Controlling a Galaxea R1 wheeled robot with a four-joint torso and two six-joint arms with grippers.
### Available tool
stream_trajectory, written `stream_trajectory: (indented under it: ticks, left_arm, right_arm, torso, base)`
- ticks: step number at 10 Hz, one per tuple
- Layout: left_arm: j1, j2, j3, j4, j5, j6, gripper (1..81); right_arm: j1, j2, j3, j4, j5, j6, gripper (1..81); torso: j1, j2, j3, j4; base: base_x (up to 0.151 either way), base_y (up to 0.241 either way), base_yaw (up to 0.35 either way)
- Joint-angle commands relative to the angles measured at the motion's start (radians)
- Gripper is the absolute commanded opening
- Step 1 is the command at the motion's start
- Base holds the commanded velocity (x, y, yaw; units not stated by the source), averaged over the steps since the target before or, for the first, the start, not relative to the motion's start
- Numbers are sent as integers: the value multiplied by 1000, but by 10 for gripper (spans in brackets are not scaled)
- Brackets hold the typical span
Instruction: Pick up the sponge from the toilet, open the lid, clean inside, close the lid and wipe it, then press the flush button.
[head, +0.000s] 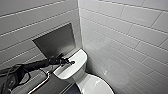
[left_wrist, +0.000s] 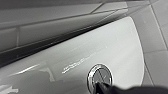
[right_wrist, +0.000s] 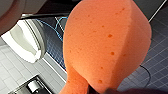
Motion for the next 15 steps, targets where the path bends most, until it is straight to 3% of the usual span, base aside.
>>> stream_trajectory:
  ticks: [1,9,15]
  left_arm:
    - [-189,1,-18,13,9,21,10]
    - [-143,90,-95,21,14,26,10]
    - [-79,149,-185,95,16,28,10]
  right_arm:
    - [-31,-5,29,-5,-90,-6,10]
    - [-31,4,23,-5,-89,-9,10]
    - [-28,23,14,-3,-90,-12,10]
  torso:
    - [0,0,0,0]
    - [0,0,0,0]
    - [0,0,0,0]
  base:
    - [0,0,0]
    - [0,0,0]
    - [0,0,0]
